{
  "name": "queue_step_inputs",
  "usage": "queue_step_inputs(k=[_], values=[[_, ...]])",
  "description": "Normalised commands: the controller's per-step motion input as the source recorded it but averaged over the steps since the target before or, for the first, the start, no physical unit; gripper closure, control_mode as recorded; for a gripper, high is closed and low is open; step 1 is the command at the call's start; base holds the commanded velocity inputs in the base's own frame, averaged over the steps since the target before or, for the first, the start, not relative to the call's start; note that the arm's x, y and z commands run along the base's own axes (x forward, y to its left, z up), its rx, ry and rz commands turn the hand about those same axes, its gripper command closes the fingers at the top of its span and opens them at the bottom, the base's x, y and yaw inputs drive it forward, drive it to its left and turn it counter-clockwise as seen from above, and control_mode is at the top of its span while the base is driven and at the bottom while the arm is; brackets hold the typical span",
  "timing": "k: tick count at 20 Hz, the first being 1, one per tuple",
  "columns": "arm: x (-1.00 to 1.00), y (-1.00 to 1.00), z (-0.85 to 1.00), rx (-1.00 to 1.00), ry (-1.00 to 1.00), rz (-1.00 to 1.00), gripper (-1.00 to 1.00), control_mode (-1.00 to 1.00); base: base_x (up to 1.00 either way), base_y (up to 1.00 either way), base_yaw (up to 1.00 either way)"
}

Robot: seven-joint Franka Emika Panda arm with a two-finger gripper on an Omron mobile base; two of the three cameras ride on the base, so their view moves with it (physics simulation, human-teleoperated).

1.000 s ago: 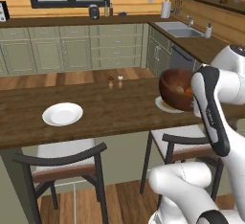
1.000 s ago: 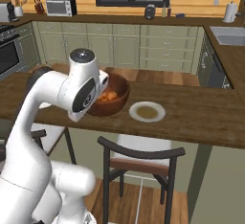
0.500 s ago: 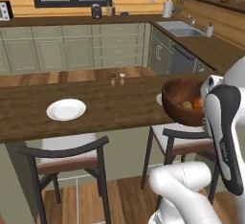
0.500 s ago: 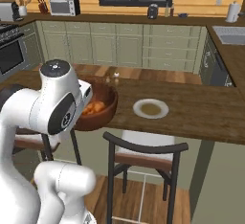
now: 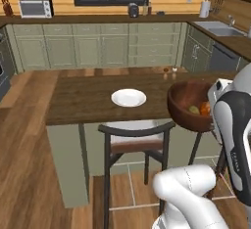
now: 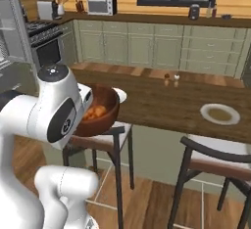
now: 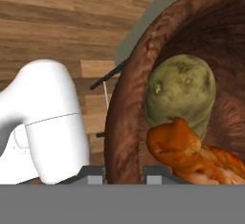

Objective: Pick the chicken drumstick and potato from their plates and place them in the bowl. Then put the bowl in the fridge.

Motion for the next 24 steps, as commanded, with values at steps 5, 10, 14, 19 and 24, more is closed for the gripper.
queue_step_inputs(k=[5, 10, 14, 19, 24], values=[[0.0, 0.0, 0.0, 0.0, 0.0, 0.0, 1.0, 1.0, -0.08, 1.0, 0.54], [0.0, 0.0, 0.0, 0.0, 0.0, 0.0, 1.0, 1.0, -0.05, 1.0, 0.73], [0.0, 0.0, 0.0, 0.0, 0.0, 0.0, 1.0, 1.0, 0.08, 0.91, 0.78], [0.0, 0.0, 0.0, 0.0, 0.0, 0.0, 1.0, 1.0, 1.0, -0.01, 0.14], [0.0, 0.0, 0.0, 0.0, 0.0, 0.0, 1.0, 1.0, 0.98, 0.47, -0.56]])
